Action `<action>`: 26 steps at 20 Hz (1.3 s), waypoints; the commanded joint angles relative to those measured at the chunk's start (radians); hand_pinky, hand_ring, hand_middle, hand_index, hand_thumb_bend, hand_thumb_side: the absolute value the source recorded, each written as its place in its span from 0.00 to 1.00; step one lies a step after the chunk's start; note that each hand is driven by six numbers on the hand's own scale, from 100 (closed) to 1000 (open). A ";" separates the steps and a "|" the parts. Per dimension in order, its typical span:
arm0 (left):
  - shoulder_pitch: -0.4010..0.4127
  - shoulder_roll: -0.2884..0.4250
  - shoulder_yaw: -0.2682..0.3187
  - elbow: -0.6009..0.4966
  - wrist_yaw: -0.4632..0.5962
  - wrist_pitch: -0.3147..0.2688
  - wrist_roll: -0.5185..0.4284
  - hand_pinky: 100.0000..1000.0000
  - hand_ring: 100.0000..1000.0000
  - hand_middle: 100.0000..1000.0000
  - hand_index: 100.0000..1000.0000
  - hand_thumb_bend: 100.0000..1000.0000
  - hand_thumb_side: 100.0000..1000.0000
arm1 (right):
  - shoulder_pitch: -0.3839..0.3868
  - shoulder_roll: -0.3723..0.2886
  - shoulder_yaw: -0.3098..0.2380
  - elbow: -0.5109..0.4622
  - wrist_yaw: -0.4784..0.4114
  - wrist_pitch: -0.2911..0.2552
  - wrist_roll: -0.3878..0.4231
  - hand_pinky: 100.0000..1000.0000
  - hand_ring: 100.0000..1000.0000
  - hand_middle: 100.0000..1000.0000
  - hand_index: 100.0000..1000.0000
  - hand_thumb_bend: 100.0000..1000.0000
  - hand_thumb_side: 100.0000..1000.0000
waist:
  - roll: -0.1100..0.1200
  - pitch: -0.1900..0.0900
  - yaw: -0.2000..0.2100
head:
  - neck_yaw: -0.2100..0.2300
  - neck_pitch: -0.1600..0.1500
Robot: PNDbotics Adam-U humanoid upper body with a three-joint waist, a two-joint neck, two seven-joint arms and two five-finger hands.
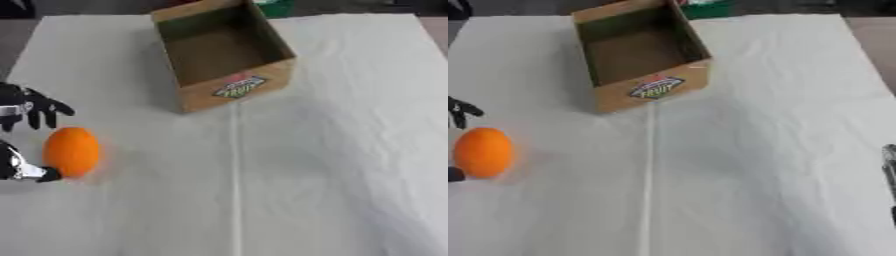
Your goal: Pick up objects on the table and place them in the box.
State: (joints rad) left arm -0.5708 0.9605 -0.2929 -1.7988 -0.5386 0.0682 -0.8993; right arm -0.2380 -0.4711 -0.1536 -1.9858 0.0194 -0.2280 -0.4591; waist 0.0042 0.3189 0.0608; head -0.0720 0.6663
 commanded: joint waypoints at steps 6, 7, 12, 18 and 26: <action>-0.021 0.033 0.012 0.035 -0.027 0.015 -0.008 0.46 0.68 0.68 0.96 0.65 0.52 | -0.009 -0.010 -0.005 -0.014 -0.006 0.000 -0.004 0.78 0.79 0.70 0.81 0.00 1.00 | 0.003 -0.014 -0.003 | 0.006 -0.012; -0.027 0.033 0.018 0.039 -0.041 0.022 -0.008 0.46 0.68 0.68 0.96 0.67 0.53 | -0.008 -0.009 -0.005 -0.014 -0.006 0.001 -0.004 0.78 0.79 0.70 0.81 0.00 1.00 | 0.003 -0.014 -0.003 | 0.005 -0.013; -0.048 0.024 0.021 0.042 -0.116 0.043 -0.008 0.44 0.68 0.68 0.95 0.67 0.57 | -0.007 -0.005 -0.005 -0.014 -0.006 0.004 -0.002 0.78 0.79 0.69 0.81 0.00 1.00 | 0.003 -0.013 -0.004 | 0.005 -0.017; -0.057 -0.012 -0.028 0.067 -0.208 0.005 -0.008 0.44 0.67 0.67 0.94 0.66 0.58 | -0.006 0.000 -0.005 -0.014 -0.006 0.005 -0.001 0.78 0.79 0.69 0.81 0.00 1.00 | 0.003 -0.010 -0.008 | 0.010 -0.019; -0.068 -0.061 -0.058 0.099 -0.192 -0.018 -0.008 0.44 0.70 0.81 0.95 0.71 0.60 | -0.003 0.004 -0.008 -0.014 -0.005 0.008 -0.004 0.78 0.79 0.69 0.81 0.00 1.00 | 0.004 -0.007 -0.009 | 0.013 -0.020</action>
State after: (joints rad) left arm -0.6249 0.8831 -0.3557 -1.6975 -0.7423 0.0516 -0.9074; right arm -0.2369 -0.4533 -0.1537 -1.9858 0.0167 -0.2228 -0.4622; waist 0.0056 0.3274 0.0526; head -0.0632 0.6572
